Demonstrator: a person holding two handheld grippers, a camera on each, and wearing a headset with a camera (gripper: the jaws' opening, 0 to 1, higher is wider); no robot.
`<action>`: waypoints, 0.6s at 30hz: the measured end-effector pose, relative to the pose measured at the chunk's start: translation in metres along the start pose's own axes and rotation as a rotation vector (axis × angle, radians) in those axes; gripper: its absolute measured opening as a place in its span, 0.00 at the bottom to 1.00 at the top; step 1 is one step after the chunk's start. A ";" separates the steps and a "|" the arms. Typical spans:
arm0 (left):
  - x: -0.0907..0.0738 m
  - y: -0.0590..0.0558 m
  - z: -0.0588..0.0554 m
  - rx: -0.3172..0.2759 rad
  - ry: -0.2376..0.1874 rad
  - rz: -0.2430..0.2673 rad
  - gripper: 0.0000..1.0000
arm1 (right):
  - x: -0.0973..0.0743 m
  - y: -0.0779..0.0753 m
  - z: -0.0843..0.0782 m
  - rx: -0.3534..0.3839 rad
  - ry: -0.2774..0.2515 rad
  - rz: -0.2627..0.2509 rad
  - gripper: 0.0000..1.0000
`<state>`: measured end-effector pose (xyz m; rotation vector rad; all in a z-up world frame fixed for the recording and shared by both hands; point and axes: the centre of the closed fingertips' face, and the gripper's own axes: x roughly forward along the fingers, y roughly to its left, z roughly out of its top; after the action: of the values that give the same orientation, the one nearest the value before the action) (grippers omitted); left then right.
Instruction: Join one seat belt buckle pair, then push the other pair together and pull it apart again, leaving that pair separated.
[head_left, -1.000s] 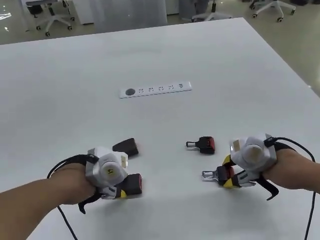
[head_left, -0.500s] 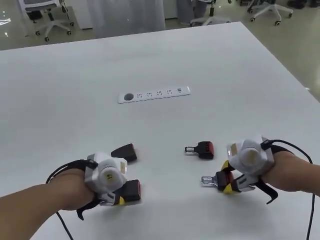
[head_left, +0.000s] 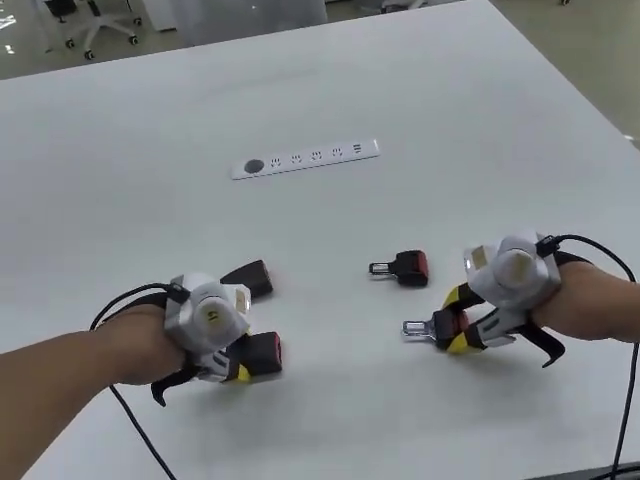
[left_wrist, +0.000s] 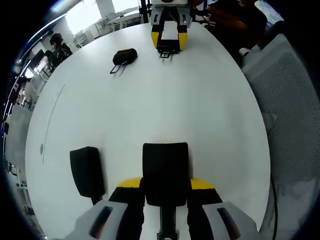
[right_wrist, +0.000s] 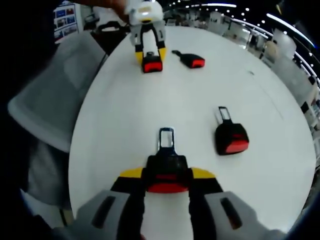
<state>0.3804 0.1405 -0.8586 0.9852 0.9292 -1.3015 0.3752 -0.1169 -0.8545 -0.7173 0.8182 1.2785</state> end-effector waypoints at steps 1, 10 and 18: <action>0.000 0.000 0.000 -0.002 0.000 0.001 0.33 | 0.000 0.000 0.000 -0.005 0.003 0.005 0.32; 0.001 0.000 0.000 -0.014 0.016 -0.021 0.33 | 0.002 0.001 0.005 -0.018 0.011 0.015 0.33; 0.002 0.000 -0.001 -0.024 0.003 -0.030 0.33 | 0.003 0.000 0.005 -0.013 0.019 0.022 0.33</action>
<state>0.3809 0.1409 -0.8606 0.9579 0.9634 -1.3116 0.3756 -0.1115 -0.8546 -0.7339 0.8361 1.2999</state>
